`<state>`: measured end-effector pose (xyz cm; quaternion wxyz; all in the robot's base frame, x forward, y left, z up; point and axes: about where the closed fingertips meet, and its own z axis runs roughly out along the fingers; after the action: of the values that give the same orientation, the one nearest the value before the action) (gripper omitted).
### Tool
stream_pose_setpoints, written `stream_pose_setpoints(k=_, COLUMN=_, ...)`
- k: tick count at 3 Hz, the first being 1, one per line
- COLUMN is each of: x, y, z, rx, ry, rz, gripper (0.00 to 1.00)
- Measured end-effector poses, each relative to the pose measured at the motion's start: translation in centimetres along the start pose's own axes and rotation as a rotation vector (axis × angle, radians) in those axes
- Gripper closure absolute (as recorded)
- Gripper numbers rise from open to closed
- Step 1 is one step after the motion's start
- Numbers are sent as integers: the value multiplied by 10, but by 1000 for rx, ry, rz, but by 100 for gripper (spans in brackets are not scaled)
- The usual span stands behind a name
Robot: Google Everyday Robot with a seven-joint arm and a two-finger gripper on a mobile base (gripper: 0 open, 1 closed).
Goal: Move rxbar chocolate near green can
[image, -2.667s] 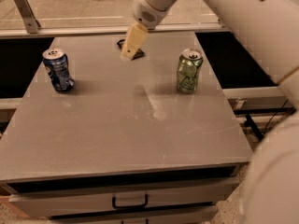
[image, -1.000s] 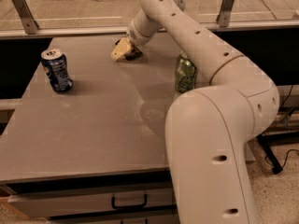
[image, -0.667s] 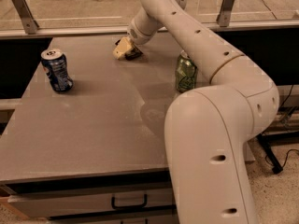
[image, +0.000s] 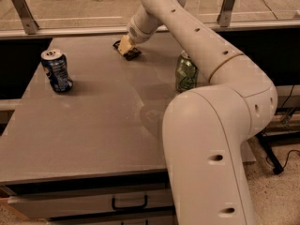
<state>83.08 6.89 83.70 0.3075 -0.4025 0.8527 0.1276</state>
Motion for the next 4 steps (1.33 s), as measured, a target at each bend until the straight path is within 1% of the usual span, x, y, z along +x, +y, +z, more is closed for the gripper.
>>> stream_pose_setpoints(k=1, x=-28, y=22, z=-25, rx=11, ry=-42, rz=-138, gripper=100)
stream_pose_setpoints(k=2, x=-81, y=61, z=-98, rx=85, ry=-133, rz=-406, gripper=100)
stream_pose_setpoints(k=3, x=-90, y=66, z=-120, rx=105, ry=-153, rz=-455, gripper=100)
stream_pose_setpoints(k=4, x=-86, y=70, z=-112, rx=88, ry=-131, rz=-471, gripper=100)
